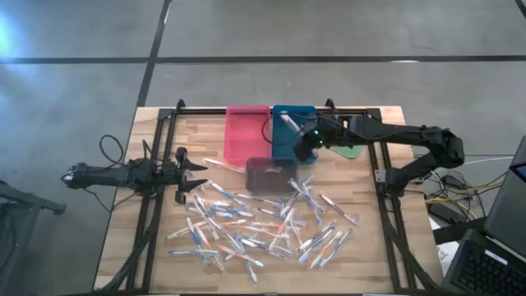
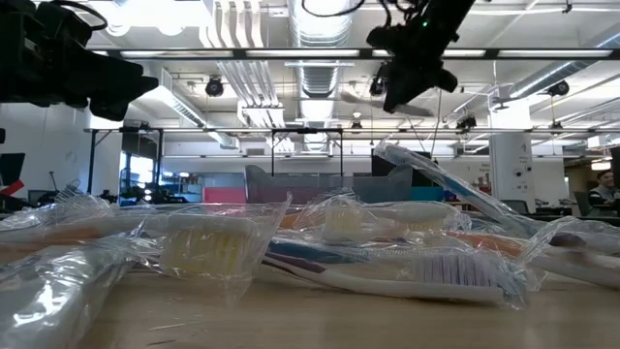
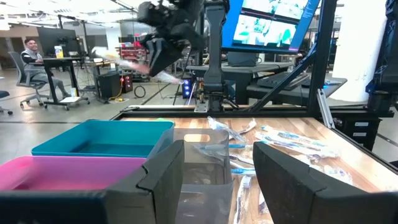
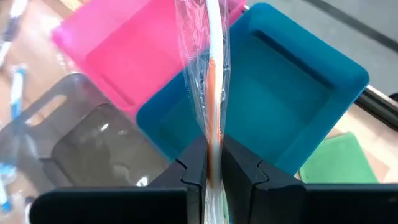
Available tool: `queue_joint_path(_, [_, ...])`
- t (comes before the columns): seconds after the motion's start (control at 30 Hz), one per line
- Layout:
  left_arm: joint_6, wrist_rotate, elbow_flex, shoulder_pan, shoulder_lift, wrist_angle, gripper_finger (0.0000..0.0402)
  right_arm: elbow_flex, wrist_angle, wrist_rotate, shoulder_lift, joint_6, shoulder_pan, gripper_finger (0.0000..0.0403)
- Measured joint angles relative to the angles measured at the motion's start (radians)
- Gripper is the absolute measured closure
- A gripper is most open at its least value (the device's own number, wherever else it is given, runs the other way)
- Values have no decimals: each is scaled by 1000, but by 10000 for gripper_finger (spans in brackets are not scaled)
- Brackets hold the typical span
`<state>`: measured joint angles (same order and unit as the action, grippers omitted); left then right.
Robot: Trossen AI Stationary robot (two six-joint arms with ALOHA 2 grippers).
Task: Pick & Place Toothbrushes
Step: Put the orange toothbrush into the blue bin
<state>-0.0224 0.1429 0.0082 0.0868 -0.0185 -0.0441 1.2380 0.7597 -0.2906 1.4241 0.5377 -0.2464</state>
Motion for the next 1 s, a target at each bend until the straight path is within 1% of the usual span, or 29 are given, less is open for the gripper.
queue_joint_path(0.13, [0, 0, 0, 0, 0, 0, 204, 20, -2, 57, 43, -14, -54, 374])
queue_joint_path(0.3, [0, 0, 0, 0, 0, 0, 204, 49, 0, 88, 94, -9, -92, 374])
queue_joint_path(0.43, [0, 0, 0, 0, 0, 0, 204, 80, -2, 106, 146, 39, -109, 374])
queue_joint_path(0.63, [0, 0, 0, 0, 0, 0, 204, 145, -3, 105, 247, 66, -110, 374])
queue_joint_path(0.73, [0, 0, 0, 0, 0, 0, 204, 163, -1, 70, 282, 97, -110, 374])
queue_joint_path(0.87, [0, 0, 0, 0, 0, 0, 204, 158, 5, 32, 294, 126, -111, 374])
queue_joint_path(1.0, [0, 0, 0, 0, 0, 0, 204, 147, 46, 30, 285, 197, -116, 374])
